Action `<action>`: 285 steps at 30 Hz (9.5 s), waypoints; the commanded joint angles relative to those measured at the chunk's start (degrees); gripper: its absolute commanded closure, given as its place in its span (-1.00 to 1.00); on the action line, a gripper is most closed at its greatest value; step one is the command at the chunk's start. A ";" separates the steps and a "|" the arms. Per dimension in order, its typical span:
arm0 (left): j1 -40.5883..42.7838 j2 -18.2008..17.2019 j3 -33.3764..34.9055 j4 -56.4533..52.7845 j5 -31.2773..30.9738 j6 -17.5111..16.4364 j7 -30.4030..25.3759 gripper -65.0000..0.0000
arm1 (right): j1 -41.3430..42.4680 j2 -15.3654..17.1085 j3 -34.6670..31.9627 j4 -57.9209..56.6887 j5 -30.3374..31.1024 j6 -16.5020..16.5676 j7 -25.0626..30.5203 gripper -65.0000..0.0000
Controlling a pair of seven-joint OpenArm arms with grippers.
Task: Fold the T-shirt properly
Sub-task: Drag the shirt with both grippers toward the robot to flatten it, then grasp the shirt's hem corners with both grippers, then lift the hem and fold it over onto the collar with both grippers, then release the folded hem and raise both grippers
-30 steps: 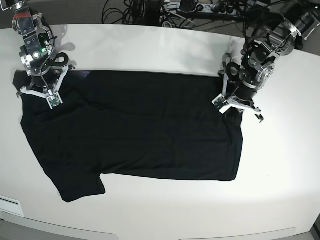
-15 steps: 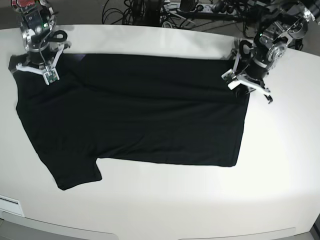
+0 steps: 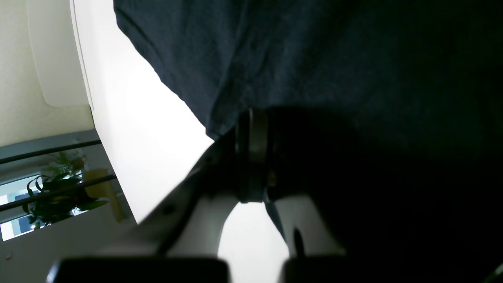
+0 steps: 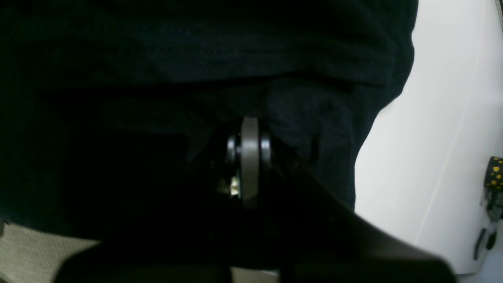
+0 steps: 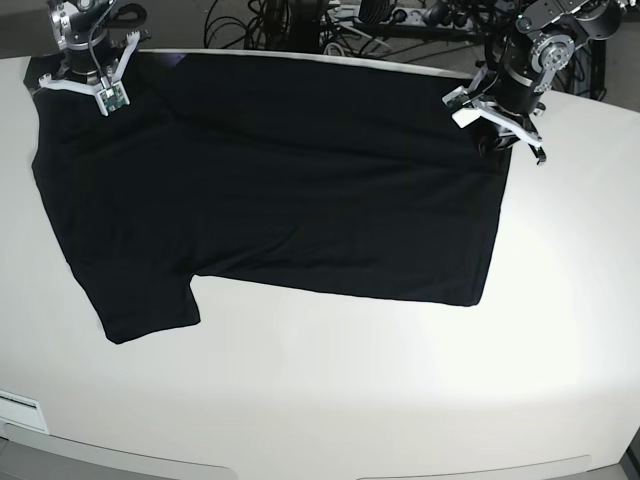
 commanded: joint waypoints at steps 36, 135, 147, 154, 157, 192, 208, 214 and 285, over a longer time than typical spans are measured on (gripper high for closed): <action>0.74 1.25 -27.93 13.68 -16.02 8.87 3.50 1.00 | 0.50 0.11 -0.68 13.81 -23.96 -16.52 -5.35 0.92; -42.12 26.18 -33.46 -47.78 -71.06 -24.24 18.25 1.00 | 74.64 -2.95 16.92 -72.46 54.36 39.10 -7.54 -0.11; -42.47 26.16 -33.46 -47.78 -71.04 -29.88 18.16 1.00 | 74.84 -3.39 16.92 -70.79 56.39 44.02 -8.81 1.00; -44.68 26.01 -33.46 -47.67 -66.01 -33.44 10.08 1.00 | 72.63 -1.95 16.92 -59.63 62.84 44.45 -15.17 1.00; -45.99 26.01 -33.46 -47.67 -63.49 -33.77 7.41 1.00 | 68.81 -0.17 16.94 -53.42 63.01 44.45 -15.04 1.00; -42.56 14.40 -33.44 -35.52 -99.10 -45.98 29.62 1.00 | 34.03 7.74 33.48 -22.23 74.88 44.45 -27.85 1.00; -35.19 6.95 -33.46 -26.64 -101.11 -45.98 30.32 1.00 | 34.03 12.33 34.29 -22.23 84.63 44.45 -35.98 1.00; -31.50 3.52 -33.46 -21.86 -101.13 -45.98 30.67 1.00 | 33.97 12.79 34.29 -22.23 85.68 44.45 -37.57 1.00; -24.50 -2.67 -33.46 -18.10 -109.10 -43.67 36.20 -0.13 | 32.13 -14.95 44.61 -22.25 88.16 44.45 -34.53 1.00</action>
